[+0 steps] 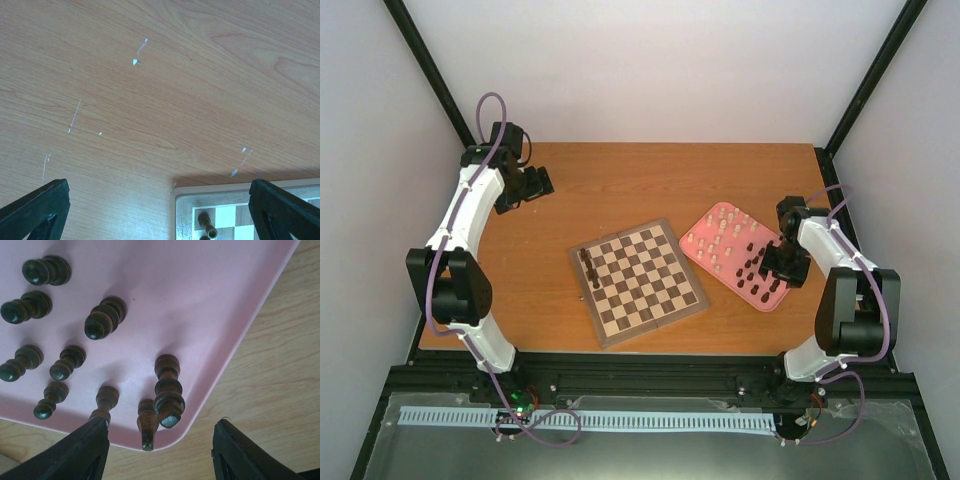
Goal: Set up the chess pieces on the board
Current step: Pick up the chess piece from the storage box, then place the chess piece on the chessboard.
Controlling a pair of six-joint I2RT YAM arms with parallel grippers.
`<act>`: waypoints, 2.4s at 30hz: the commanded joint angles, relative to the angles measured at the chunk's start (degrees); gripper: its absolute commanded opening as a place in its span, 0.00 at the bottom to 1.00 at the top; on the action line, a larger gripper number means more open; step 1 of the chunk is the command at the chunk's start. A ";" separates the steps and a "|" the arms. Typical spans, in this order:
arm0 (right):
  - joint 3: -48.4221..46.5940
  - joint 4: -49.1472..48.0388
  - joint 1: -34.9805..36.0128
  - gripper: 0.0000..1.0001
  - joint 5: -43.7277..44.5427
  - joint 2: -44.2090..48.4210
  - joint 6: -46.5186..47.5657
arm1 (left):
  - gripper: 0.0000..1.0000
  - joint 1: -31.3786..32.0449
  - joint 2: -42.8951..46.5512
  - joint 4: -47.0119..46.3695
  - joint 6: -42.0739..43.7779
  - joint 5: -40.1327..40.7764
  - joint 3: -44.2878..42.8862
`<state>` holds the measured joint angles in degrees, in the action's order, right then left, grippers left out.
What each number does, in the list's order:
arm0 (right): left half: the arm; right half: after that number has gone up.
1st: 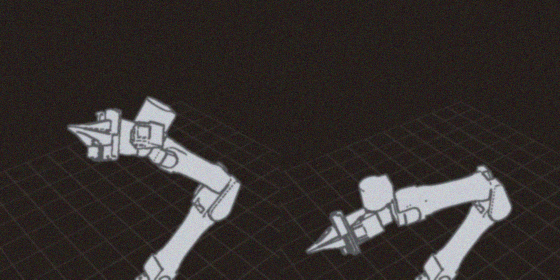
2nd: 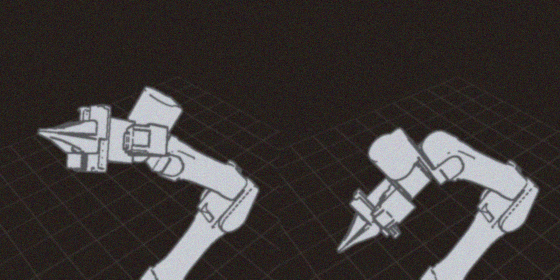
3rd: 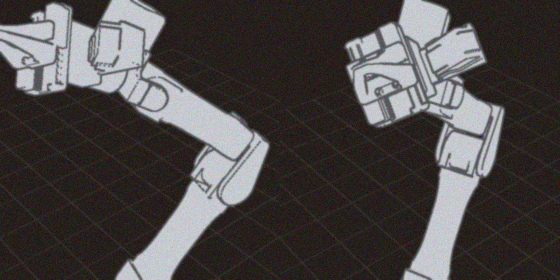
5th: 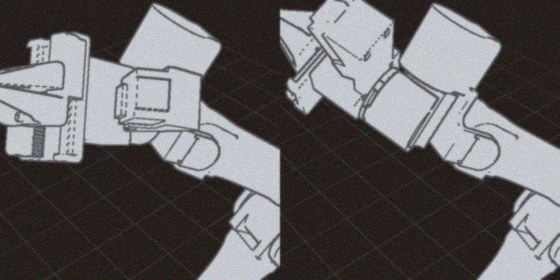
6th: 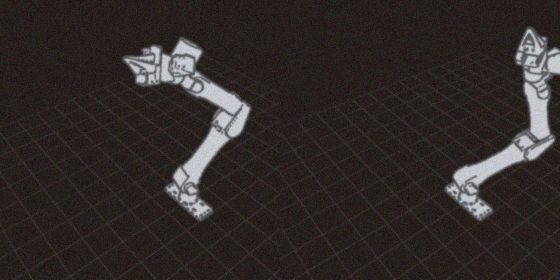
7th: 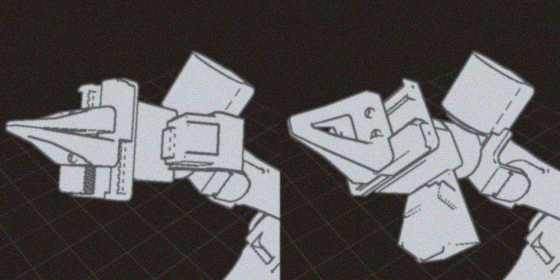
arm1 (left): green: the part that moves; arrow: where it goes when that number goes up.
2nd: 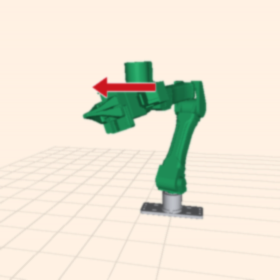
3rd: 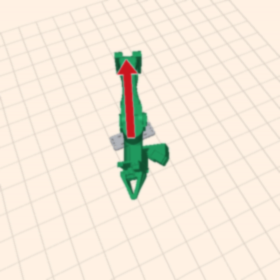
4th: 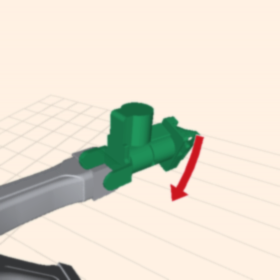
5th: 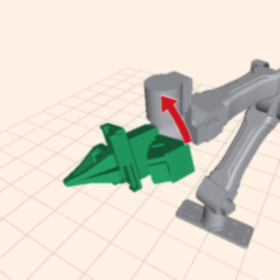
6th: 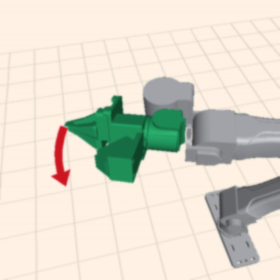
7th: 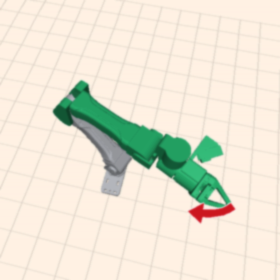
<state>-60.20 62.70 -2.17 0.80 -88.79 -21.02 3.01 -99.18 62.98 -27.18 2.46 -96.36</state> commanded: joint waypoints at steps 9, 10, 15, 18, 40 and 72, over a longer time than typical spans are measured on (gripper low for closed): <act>1.90 -4.81 -2.12 0.45 -0.65 -2.41 1.02 | 1.00 0.23 -0.92 0.56 0.64 0.97 -1.29; 2.00 -4.95 -2.21 0.45 -0.76 -2.51 1.05 | 1.00 0.17 -0.92 0.64 0.64 0.97 -1.29; 2.46 -5.74 -2.80 0.39 -0.53 -3.23 1.47 | 1.00 0.17 -1.20 0.65 0.64 1.20 -1.39; 2.37 -5.91 -3.24 0.37 -0.70 -3.97 1.77 | 1.00 0.17 -1.66 0.90 0.64 1.24 -2.04; -4.99 1.57 -3.89 0.03 1.33 0.26 1.97 | 1.00 0.21 -2.48 1.44 0.72 1.76 -3.61; -72.35 22.24 58.28 0.03 -4.03 -41.10 3.58 | 1.00 0.17 1.11 -0.57 0.03 -0.67 0.39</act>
<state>-127.81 81.12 52.66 -2.52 -126.96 -18.68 3.01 -100.05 63.53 -27.20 2.76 -96.16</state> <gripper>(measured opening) 0.123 0.998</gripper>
